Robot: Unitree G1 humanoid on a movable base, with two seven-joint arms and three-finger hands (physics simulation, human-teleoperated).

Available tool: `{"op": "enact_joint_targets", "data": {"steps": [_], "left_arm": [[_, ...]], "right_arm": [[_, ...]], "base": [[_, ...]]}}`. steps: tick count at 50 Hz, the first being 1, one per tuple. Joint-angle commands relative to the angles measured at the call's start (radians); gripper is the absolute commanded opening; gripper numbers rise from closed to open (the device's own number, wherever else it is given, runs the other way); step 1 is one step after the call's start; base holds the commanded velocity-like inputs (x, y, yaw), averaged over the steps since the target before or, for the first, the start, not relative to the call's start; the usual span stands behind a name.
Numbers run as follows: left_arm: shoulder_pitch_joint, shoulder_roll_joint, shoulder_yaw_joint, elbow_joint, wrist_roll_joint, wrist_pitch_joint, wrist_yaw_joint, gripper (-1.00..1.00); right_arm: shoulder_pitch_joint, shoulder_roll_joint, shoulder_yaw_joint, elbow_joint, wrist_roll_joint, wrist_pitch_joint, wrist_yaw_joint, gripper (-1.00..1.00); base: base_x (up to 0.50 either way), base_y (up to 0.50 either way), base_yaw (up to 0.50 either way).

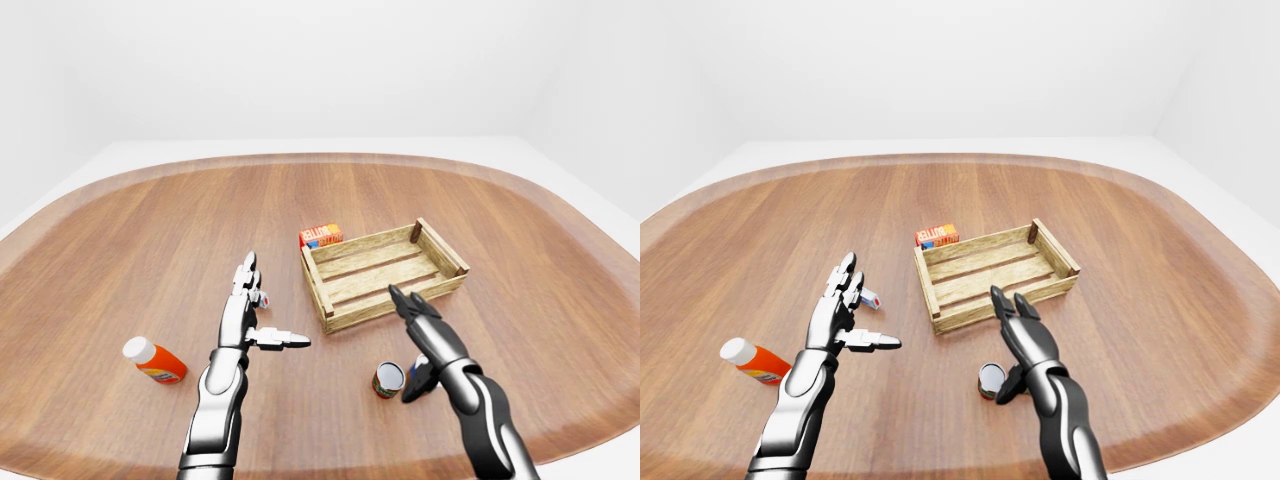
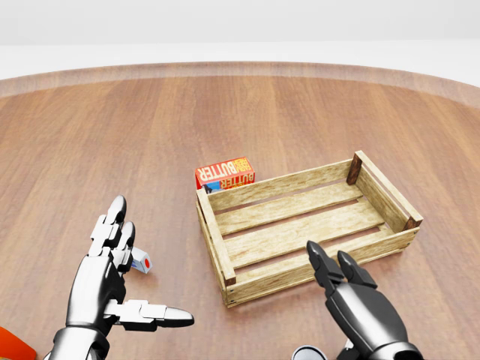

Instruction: Pick up the tomato sauce, and put it in the wooden tray.

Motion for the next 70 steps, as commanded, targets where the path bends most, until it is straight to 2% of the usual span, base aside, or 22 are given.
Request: {"op": "enact_joint_targets", "data": {"steps": [1,19,28,70], "left_arm": [[0.000,0.000,0.000,0.000,-0.001,0.000,0.000,1.00],[0.000,0.000,0.000,-0.001,0.000,0.001,0.000,1.00],[-0.001,0.000,0.000,-0.002,-0.001,0.003,-0.001,1.00],[0.000,0.000,-0.001,-0.002,0.001,0.002,-0.001,1.00]], "right_arm": [[-0.005,-0.004,0.011,0.033,-0.012,0.002,-0.007,1.00],[-0.012,-0.009,0.025,0.034,-0.085,0.021,0.000,1.00],[-0.008,-0.008,0.038,0.041,-0.117,0.022,0.012,1.00],[-0.028,-0.009,0.078,0.170,-0.136,0.004,-0.045,1.00]], "base": [[0.00,0.00,0.00],[0.00,0.00,0.00],[0.00,0.00,0.00],[0.00,0.00,0.00]]}}
